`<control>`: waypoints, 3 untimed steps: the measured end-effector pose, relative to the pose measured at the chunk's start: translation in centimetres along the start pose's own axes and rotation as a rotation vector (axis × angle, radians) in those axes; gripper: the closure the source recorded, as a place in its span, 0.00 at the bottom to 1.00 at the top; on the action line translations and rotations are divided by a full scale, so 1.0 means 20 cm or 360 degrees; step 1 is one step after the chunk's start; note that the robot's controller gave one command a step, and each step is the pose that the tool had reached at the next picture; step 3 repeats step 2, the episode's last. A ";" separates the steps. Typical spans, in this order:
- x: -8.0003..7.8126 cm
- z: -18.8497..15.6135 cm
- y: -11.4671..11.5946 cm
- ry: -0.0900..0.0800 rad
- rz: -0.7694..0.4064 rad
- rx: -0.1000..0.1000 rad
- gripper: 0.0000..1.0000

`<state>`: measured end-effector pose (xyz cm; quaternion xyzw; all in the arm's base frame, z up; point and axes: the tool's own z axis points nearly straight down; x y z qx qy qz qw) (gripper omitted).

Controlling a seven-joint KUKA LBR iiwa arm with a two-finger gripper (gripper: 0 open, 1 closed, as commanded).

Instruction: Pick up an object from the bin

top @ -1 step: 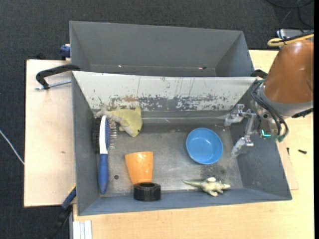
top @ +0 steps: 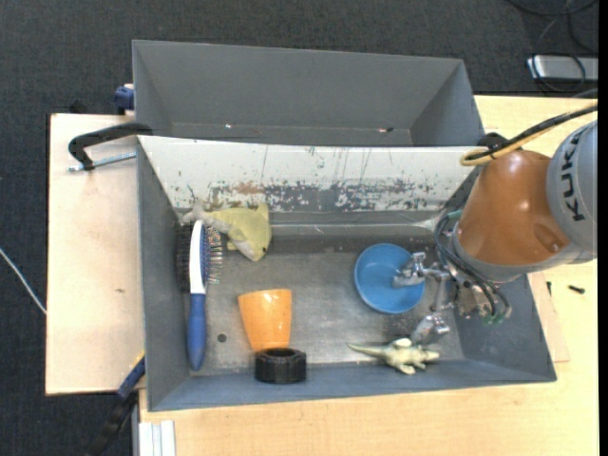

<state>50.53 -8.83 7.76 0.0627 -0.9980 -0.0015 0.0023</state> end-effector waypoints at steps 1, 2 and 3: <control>-0.02 -0.03 0.00 -0.0019 -0.0005 0.0003 1.00; -0.13 -0.90 0.00 -0.0031 -0.0020 0.0011 1.00; -0.13 -0.90 0.00 -0.0031 -0.0020 0.0011 1.00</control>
Offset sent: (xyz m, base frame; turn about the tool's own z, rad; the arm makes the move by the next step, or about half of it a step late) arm 0.0000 0.0000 0.0000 0.0000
